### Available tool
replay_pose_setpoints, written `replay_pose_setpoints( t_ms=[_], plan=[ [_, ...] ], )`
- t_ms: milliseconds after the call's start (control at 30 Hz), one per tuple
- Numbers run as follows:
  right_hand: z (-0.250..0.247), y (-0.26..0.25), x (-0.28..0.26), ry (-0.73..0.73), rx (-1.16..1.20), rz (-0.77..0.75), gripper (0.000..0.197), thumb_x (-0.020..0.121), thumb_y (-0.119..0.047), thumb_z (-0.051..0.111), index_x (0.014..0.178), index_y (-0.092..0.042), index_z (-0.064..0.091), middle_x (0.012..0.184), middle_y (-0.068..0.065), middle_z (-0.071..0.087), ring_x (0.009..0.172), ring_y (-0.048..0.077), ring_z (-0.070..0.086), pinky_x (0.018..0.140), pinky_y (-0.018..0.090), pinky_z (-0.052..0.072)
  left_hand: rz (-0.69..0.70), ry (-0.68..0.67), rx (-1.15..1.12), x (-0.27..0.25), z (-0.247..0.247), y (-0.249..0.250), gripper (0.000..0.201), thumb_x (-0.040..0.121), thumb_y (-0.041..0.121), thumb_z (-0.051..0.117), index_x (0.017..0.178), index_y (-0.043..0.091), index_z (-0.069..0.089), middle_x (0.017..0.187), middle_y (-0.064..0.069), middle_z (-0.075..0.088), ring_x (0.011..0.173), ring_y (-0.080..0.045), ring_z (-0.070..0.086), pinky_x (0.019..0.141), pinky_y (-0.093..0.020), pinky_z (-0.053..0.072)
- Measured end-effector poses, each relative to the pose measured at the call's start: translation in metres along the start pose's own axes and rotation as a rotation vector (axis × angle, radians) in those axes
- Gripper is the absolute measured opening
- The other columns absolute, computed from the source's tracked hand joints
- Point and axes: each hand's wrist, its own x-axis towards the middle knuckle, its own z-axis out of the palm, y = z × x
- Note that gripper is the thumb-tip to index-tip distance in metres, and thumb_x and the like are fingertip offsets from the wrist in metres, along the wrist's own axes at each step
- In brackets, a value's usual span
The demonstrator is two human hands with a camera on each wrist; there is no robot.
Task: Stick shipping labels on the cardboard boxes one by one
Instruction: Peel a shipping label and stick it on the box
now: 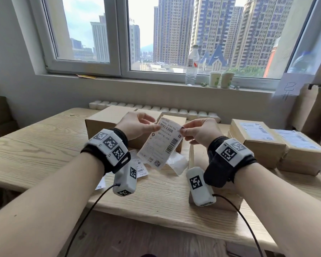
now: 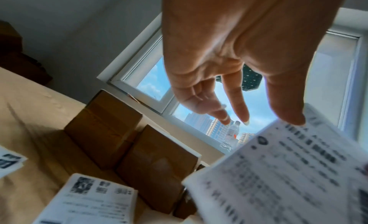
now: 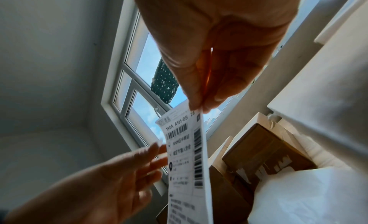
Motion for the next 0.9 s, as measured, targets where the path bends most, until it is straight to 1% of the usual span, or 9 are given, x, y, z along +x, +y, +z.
replay_pose_setpoints(
  t_ms=[100, 200, 233, 367, 467, 567, 733, 833, 900],
  plan=[
    [0.004, -0.004, -0.003, -0.017, -0.008, -0.017, 0.015, 0.078, -0.007, 0.074, 0.067, -0.014, 0.067, 0.069, 0.001, 0.068, 0.059, 0.010, 0.059, 0.055, 0.020, 0.049, 0.071, -0.009, 0.012, 0.003, 0.010, 0.013, 0.026, 0.079, 0.030, 0.072, 0.093, 0.009, 0.066, 0.077, 0.007, 0.064, 0.070, -0.003, 0.057, 0.054, -0.010, 0.044],
    [0.003, -0.006, -0.004, -0.008, 0.001, -0.015, 0.013, 0.077, -0.008, 0.075, 0.069, -0.014, 0.067, 0.070, 0.001, 0.069, 0.060, 0.010, 0.060, 0.056, 0.021, 0.050, 0.067, 0.041, -0.043, 0.009, 0.012, 0.016, 0.015, 0.081, 0.026, 0.071, 0.074, 0.014, 0.065, 0.071, 0.003, 0.065, 0.069, -0.013, 0.060, 0.063, -0.019, 0.049],
    [0.002, -0.006, -0.005, 0.008, 0.008, -0.015, 0.012, 0.076, -0.008, 0.076, 0.070, -0.014, 0.068, 0.071, 0.001, 0.069, 0.061, 0.011, 0.060, 0.057, 0.021, 0.051, 0.060, 0.048, -0.049, 0.010, 0.013, 0.015, 0.015, 0.082, 0.026, 0.070, 0.071, 0.017, 0.064, 0.070, 0.003, 0.065, 0.065, -0.012, 0.059, 0.059, -0.019, 0.047],
    [-0.004, -0.003, -0.003, 0.159, -0.022, -0.054, 0.013, 0.073, -0.007, 0.078, 0.072, -0.015, 0.067, 0.076, 0.004, 0.070, 0.064, 0.014, 0.063, 0.068, 0.028, 0.056, 0.026, 0.078, -0.061, 0.011, 0.014, 0.011, 0.017, 0.083, 0.025, 0.070, 0.070, 0.018, 0.061, 0.074, -0.001, 0.068, 0.057, -0.009, 0.055, 0.044, -0.018, 0.038],
    [-0.001, -0.007, -0.003, 0.128, -0.001, -0.064, 0.015, 0.072, -0.006, 0.078, 0.068, -0.013, 0.066, 0.070, 0.004, 0.069, 0.059, 0.014, 0.063, 0.060, 0.027, 0.053, 0.010, 0.086, -0.090, 0.011, 0.016, 0.009, 0.017, 0.084, 0.021, 0.069, 0.071, 0.017, 0.058, 0.071, 0.001, 0.067, 0.058, -0.008, 0.060, 0.036, -0.012, 0.038],
    [0.004, -0.009, -0.005, 0.086, -0.005, -0.067, 0.014, 0.074, -0.005, 0.077, 0.067, -0.013, 0.067, 0.068, 0.003, 0.068, 0.057, 0.012, 0.061, 0.053, 0.023, 0.048, 0.018, 0.054, -0.110, 0.011, 0.018, 0.008, 0.016, 0.085, 0.021, 0.067, 0.073, 0.017, 0.059, 0.072, 0.001, 0.069, 0.058, -0.007, 0.063, 0.038, -0.013, 0.041],
    [0.010, -0.008, -0.006, 0.031, -0.006, -0.079, 0.010, 0.076, -0.006, 0.075, 0.072, -0.013, 0.070, 0.069, 0.004, 0.067, 0.055, 0.011, 0.059, 0.053, 0.022, 0.049, 0.049, -0.014, -0.160, 0.009, 0.019, 0.010, 0.013, 0.086, 0.020, 0.066, 0.075, 0.016, 0.060, 0.069, 0.000, 0.068, 0.046, 0.002, 0.062, 0.039, -0.012, 0.044],
    [0.014, -0.007, -0.006, 0.035, -0.026, -0.112, 0.014, 0.076, -0.007, 0.075, 0.069, -0.017, 0.068, 0.071, 0.004, 0.069, 0.057, 0.013, 0.061, 0.057, 0.025, 0.052, 0.062, -0.053, -0.179, 0.007, 0.021, 0.010, 0.012, 0.087, 0.019, 0.065, 0.076, 0.016, 0.059, 0.070, -0.001, 0.067, 0.045, 0.003, 0.061, 0.040, -0.012, 0.044],
    [0.013, -0.005, -0.003, 0.118, -0.034, -0.130, 0.019, 0.073, -0.009, 0.077, 0.070, -0.024, 0.066, 0.076, 0.001, 0.071, 0.065, 0.015, 0.066, 0.067, 0.031, 0.057, 0.065, -0.056, -0.175, 0.007, 0.021, 0.009, 0.012, 0.087, 0.019, 0.064, 0.077, 0.016, 0.059, 0.070, 0.000, 0.066, 0.044, 0.003, 0.060, 0.040, -0.012, 0.044]
  ],
)
